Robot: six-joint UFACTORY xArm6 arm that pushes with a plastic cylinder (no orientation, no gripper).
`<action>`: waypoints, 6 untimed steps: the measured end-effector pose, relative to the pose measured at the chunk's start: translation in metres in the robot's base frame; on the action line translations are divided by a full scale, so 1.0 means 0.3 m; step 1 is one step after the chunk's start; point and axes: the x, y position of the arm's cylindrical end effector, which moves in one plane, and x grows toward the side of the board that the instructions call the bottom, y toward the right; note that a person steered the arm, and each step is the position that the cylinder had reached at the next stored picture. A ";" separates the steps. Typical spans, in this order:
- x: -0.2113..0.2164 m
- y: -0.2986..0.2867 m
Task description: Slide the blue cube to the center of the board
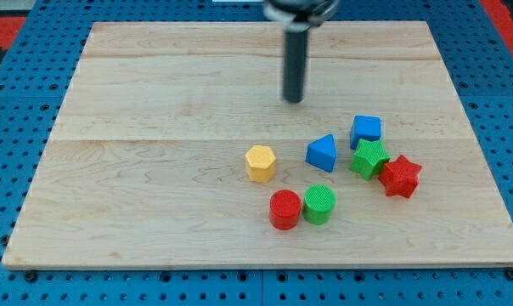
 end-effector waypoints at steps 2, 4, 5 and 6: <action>0.176 0.617; 0.390 0.331; 0.362 0.076; 0.339 -0.032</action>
